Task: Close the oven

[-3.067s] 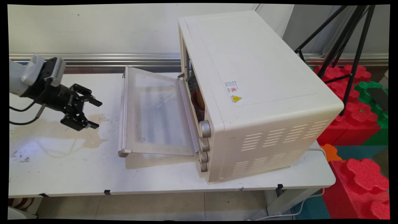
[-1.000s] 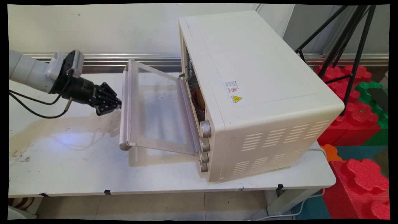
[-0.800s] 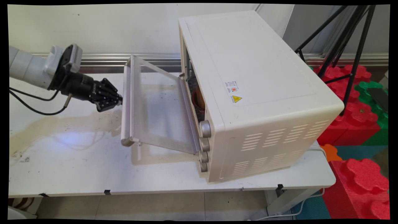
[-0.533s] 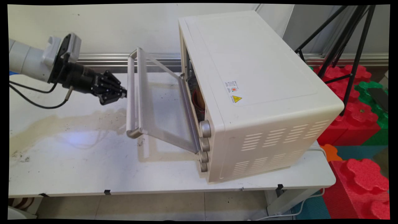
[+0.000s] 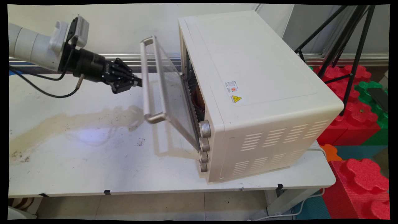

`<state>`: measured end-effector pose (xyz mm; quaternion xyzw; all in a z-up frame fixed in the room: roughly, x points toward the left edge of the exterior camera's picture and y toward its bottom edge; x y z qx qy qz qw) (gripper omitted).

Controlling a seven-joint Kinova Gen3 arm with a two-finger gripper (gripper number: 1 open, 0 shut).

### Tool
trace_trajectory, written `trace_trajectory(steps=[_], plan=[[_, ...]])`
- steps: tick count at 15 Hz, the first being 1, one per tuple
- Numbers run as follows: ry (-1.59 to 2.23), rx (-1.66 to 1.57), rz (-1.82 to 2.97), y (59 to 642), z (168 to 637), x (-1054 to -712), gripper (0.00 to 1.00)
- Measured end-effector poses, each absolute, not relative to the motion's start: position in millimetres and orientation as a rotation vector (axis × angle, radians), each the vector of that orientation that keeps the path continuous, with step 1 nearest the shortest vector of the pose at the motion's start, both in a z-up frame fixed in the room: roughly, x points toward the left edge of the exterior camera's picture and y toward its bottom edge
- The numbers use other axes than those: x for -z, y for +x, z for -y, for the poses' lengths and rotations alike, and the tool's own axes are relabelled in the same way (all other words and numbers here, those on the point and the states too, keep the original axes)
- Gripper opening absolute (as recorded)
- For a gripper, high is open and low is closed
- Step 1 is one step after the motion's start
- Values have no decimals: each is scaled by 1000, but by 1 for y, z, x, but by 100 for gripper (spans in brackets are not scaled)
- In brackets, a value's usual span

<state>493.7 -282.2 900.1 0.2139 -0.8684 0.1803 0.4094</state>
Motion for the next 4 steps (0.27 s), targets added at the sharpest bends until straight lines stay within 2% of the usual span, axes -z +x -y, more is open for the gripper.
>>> trace_trajectory(steps=[4], plan=[[525, -460, 2182, 487, 287, -906, 0]])
